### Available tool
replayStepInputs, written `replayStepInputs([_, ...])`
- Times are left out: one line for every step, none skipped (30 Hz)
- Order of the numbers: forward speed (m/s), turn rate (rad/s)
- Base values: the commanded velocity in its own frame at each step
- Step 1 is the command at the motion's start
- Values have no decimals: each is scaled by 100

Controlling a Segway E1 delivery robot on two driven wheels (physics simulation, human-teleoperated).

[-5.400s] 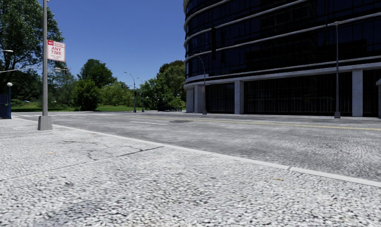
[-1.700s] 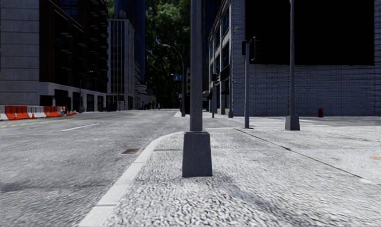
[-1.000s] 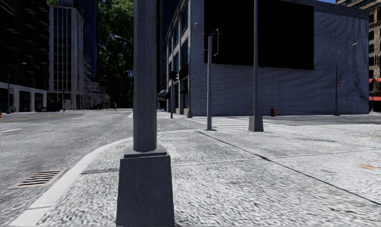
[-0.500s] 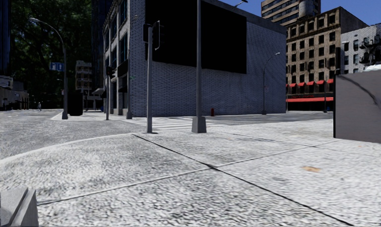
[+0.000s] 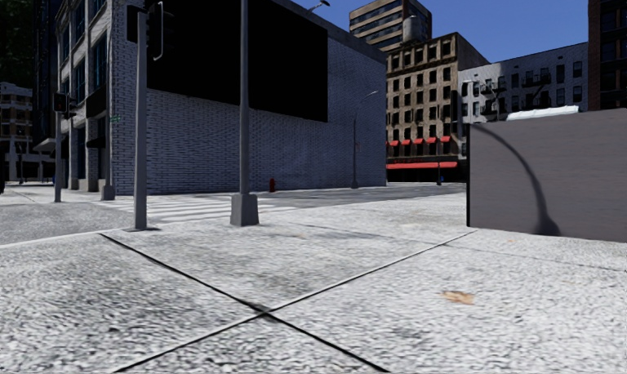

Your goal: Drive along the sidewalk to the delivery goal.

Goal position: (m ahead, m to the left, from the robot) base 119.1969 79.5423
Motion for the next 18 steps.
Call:
replayStepInputs([139, 0])
replayStepInputs([139, 0])
replayStepInputs([139, 4])
replayStepInputs([200, 34])
replayStepInputs([200, 43])
replayStepInputs([200, 46])
replayStepInputs([200, 46])
replayStepInputs([200, 47])
replayStepInputs([200, 48])
replayStepInputs([200, 54])
replayStepInputs([200, 54])
replayStepInputs([200, 56])
replayStepInputs([200, 56])
replayStepInputs([200, 57])
replayStepInputs([200, 57])
replayStepInputs([200, 57])
replayStepInputs([200, 56])
replayStepInputs([200, 56])
